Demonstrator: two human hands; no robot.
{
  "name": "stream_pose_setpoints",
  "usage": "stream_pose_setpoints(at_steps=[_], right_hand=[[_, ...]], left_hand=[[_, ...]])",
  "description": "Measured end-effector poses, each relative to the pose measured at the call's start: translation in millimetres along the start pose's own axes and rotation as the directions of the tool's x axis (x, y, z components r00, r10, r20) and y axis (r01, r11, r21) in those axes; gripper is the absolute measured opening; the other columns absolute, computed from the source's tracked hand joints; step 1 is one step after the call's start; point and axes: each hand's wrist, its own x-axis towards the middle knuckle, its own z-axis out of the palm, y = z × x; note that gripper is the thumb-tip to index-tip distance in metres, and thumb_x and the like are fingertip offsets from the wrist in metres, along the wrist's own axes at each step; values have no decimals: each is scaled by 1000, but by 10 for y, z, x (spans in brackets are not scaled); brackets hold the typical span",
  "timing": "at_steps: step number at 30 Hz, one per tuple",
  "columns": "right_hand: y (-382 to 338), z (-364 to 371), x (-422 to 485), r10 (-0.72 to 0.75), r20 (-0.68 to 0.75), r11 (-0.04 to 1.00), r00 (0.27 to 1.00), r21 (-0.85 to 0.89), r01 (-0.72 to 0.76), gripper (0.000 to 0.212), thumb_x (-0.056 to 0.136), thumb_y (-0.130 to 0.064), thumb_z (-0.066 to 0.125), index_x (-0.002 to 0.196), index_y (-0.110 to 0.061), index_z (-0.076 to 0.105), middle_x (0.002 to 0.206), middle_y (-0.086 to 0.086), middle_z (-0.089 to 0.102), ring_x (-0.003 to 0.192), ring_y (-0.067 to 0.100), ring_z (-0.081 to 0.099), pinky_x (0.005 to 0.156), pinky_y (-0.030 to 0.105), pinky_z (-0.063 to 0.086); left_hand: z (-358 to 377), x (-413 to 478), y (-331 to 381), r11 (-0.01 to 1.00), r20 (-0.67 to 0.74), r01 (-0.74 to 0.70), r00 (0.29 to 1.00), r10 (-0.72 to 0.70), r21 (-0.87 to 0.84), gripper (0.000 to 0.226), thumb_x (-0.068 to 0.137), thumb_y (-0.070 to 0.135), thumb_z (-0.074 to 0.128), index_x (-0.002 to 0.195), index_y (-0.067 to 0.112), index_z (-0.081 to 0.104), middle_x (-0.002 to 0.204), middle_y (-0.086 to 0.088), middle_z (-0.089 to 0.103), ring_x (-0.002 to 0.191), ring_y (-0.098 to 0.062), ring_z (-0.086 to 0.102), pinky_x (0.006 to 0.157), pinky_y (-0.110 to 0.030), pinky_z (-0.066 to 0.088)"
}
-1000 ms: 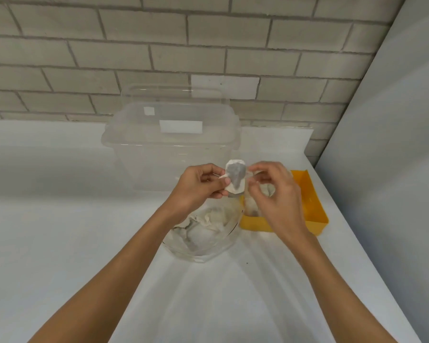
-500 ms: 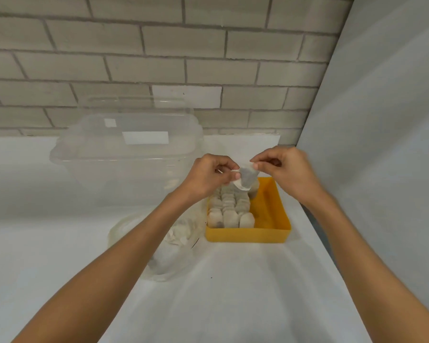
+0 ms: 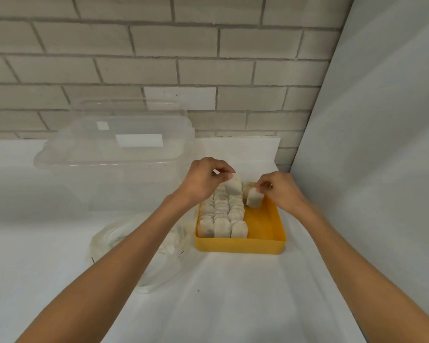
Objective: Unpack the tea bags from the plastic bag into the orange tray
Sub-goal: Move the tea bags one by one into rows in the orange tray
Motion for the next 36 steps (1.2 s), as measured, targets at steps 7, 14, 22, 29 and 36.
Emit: stream_pose_setpoints(at_steps=[7,14,22,29,36], right_hand=[[22,283,245,74,29,985,997,-160,-68,18,96,-14,52,101,-18,69,111,2,67,102,24,60,102,47,40],[38,395,323,73,-18,985,997,-155,-75,15,97,-13,50,98,-19,64,104,2,67,98,22,58,101,42,31],[150,321,340,55,-24,996,998,-72,-56,7,94,-15,56,97,-19,61,102,2,66,95,22,58,101,43,34],[303,161,330,77,-170,992,982,117,-57,10,91,-11,61,96,-18,65,98,3,68,89,20,61,91,50,50],[416,128,235,78,-135,989,988,133,-60,12,93,-13,58,100,-18,66,100,4,69,86,18,60,87,44,53]], left_hand=[[10,11,-110,1000,-7,26,1000,-26,5,14,90,18,65,100,17,74,88,14,62,77,5,55,70,-1,40],[55,48,-200,999,16,53,998,-53,-8,14,90,13,65,100,13,74,98,2,71,83,-2,60,72,2,40],[265,250,-122,999,107,47,993,-49,22,14,85,4,68,96,9,75,87,0,71,75,-2,62,70,1,43],[632,571,-16,997,195,20,980,-35,79,14,84,3,68,96,7,74,98,-6,71,85,-14,62,79,-20,49],[935,694,-204,976,271,18,960,-78,219,11,84,4,68,92,8,74,102,-7,68,92,-22,65,89,-38,54]])
